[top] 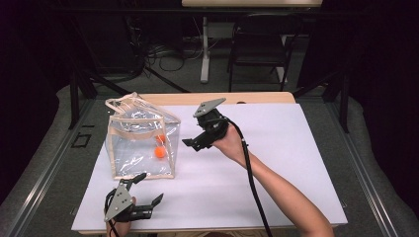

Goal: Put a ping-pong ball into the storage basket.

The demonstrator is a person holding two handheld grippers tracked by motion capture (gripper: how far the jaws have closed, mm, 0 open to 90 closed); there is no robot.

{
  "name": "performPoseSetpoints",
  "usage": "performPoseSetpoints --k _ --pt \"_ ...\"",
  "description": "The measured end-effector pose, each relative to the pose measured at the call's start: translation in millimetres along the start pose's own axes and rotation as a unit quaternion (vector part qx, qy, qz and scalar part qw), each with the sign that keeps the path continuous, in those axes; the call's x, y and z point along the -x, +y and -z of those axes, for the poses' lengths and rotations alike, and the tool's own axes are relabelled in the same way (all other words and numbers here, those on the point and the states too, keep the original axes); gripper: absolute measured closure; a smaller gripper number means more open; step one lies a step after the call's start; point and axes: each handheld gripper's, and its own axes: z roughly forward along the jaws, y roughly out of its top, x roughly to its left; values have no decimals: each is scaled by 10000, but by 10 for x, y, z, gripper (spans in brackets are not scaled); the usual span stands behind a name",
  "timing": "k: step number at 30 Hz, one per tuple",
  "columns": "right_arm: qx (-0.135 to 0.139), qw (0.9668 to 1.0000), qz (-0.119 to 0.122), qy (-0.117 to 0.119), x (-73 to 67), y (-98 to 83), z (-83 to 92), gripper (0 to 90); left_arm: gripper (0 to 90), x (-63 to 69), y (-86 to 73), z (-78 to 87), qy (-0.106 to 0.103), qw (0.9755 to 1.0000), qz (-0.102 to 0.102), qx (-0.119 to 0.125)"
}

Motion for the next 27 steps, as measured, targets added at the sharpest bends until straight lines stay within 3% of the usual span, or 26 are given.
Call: performPoseSetpoints --k 27 --pt "-255 9990 -54 -356 -4 -664 326 24 157 1 5 -8 -10 10000 -22 -8"
